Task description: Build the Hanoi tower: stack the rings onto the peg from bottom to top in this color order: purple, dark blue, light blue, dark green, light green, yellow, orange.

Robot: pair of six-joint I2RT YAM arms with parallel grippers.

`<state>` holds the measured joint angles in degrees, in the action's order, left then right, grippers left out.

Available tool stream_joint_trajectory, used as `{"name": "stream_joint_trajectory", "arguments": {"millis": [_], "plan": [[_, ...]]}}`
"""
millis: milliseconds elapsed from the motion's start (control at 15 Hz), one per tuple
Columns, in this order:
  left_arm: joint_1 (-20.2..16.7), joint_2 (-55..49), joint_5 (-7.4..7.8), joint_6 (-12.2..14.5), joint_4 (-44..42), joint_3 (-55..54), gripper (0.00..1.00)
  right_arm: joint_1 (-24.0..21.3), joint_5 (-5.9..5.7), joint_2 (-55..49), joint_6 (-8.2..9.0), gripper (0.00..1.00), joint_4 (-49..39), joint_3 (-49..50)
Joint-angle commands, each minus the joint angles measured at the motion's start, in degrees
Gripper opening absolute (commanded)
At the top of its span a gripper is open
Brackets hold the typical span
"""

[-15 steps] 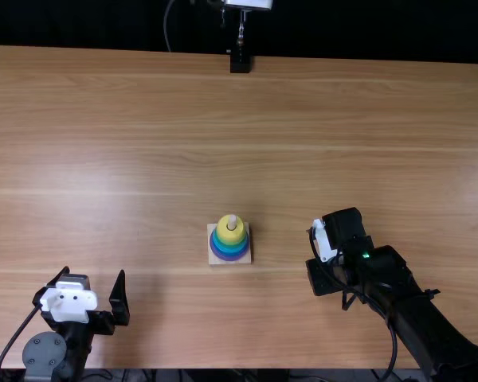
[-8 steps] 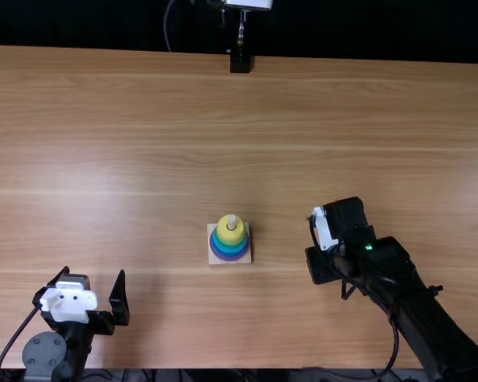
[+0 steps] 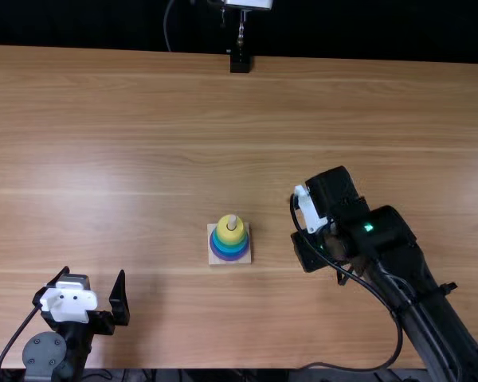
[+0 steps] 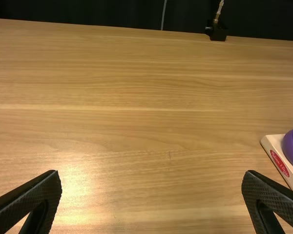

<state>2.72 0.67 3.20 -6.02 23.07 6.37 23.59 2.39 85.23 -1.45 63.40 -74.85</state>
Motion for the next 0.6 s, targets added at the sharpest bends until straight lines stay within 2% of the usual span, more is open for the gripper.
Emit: {"name": "stream_joint_trajectory", "arguments": {"millis": [0, 267, 533], "plan": [[-0.17, -0.67, 0.28, 0.64, 4.46, -6.37, 1.00, 1.98, 0.24, 0.81, -0.34, 0.00, 1.53, -5.92], [-0.17, -0.67, 0.28, 0.64, 4.46, -6.37, 1.00, 5.76, 0.24, 5.82, -0.55, 0.00, 6.49, -16.12], [-0.17, -0.67, 0.28, 0.64, 4.46, -6.37, 1.00, 8.92, 0.35, 9.16, -0.34, 0.00, 6.70, -22.18]]}}
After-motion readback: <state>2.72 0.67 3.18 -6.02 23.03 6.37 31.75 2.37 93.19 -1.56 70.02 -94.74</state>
